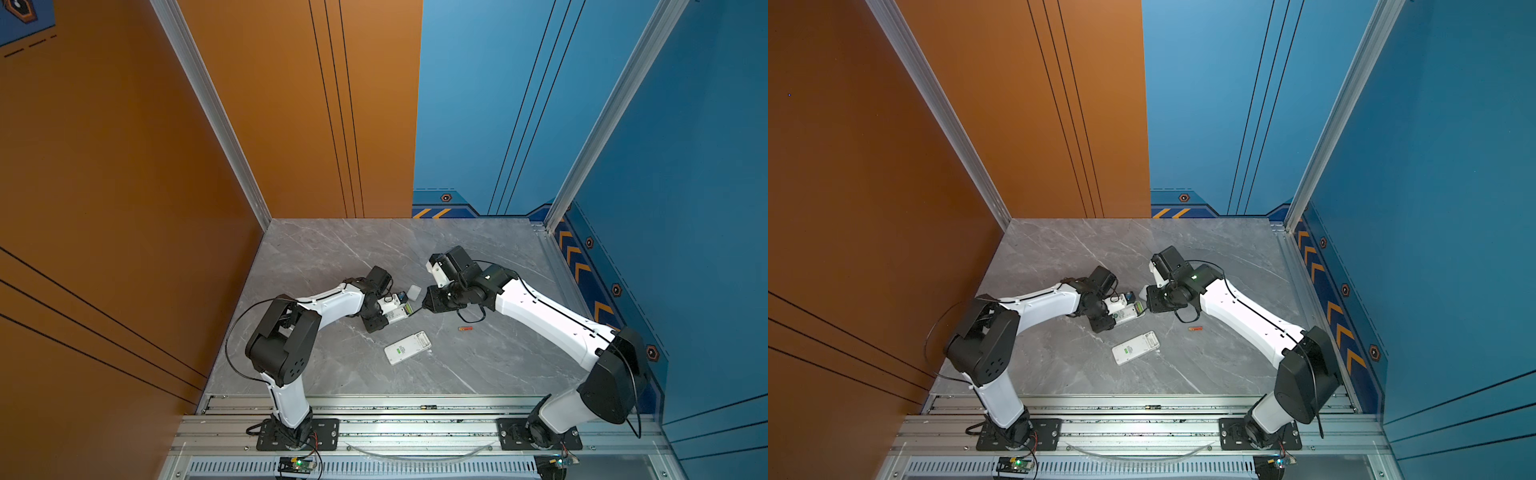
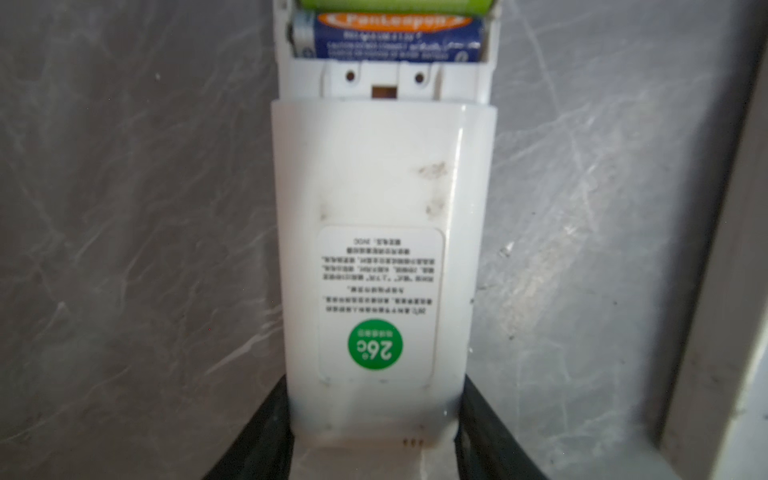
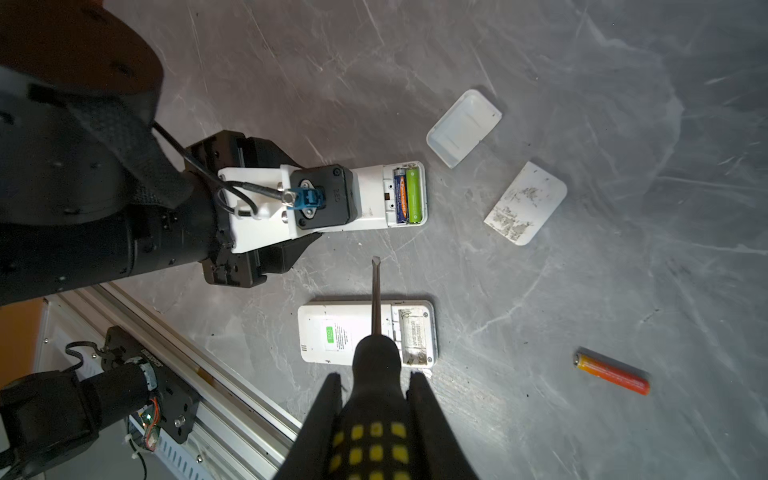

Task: Unload the batteries from the remote control
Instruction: 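Hold the remote with the left gripper while the right gripper brings the screwdriver over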

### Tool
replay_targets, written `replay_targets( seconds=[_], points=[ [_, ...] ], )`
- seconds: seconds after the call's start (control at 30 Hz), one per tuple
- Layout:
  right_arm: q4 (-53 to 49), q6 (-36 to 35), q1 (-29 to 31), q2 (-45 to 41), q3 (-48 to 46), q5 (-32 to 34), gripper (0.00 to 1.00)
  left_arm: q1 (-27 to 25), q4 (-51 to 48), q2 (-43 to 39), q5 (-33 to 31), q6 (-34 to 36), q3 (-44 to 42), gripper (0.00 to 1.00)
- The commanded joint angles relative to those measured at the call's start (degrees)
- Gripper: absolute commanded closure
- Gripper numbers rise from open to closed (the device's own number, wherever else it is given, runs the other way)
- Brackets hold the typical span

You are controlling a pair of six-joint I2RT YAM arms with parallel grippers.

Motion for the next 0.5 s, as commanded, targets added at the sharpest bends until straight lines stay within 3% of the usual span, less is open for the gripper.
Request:
replay_targets(
  seconds=[0.0, 0.17, 0.47],
  points=[
    [-1.52, -3.53, 1.96, 1.39, 1.46, 4.27, 1.0, -0.39, 0.3, -1.02, -1.34, 1.64, -2.56, 0.77],
    [-3.33, -4.43, 3.02, 2.96, 2.79, 8.85, 1.0, -0.48, 0.16, -0.74, -0.76, 1.87, -2.56, 0.81],
    [0.54, -3.44, 3.21, 2.34, 2.89, 10.92, 1.0, -0.7, 0.21, -0.16, -0.13, 2.05, -2.56, 0.85]
  ],
)
